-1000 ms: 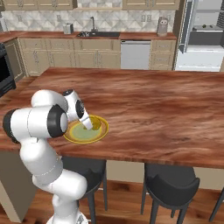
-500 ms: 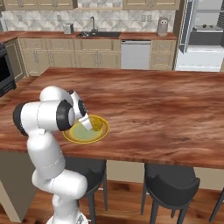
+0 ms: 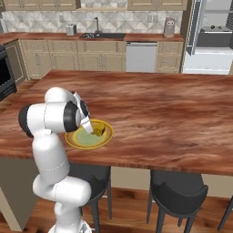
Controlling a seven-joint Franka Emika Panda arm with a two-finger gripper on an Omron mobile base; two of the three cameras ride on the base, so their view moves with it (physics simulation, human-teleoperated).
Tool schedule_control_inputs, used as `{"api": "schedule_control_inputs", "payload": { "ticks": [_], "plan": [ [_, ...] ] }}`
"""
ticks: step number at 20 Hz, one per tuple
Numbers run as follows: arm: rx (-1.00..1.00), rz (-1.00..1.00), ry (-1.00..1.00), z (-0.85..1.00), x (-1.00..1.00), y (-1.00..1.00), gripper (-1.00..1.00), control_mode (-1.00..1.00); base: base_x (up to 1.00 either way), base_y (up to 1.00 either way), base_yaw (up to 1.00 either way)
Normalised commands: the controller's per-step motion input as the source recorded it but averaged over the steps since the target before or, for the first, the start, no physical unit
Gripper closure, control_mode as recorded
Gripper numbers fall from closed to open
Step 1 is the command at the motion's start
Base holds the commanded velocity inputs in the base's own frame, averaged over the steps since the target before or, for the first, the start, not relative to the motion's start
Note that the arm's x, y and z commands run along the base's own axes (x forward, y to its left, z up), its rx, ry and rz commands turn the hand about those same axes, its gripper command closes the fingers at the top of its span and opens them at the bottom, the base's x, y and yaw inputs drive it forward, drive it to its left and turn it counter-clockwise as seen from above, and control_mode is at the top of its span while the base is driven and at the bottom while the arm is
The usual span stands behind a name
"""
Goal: Take the cheese, fish, and avocado from the fridge and place them on the plate on the dining counter to create an appetizer plate.
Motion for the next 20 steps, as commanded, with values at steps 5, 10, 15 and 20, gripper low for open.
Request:
{"api": "schedule_control_inputs", "payload": {
  "ticks": [5,10,15,20],
  "plan": [
    [0.01,-0.02,0.05,0.19,-0.1,0.0,-1.0,-1.0,0.0,0.0,0.0],
    [0.09,0.0,0.03,0.67,-0.33,0.02,-1.0,-1.0,0.0,0.0,0.0],
    [0.16,0.0,0.0,1.0,-0.78,0.03,-1.0,-1.0,0.0,0.0,0.0],
    [0.12,0.07,0.0,0.91,-0.99,-0.08,-1.0,-1.0,0.0,0.0,0.0]
  ]
}}
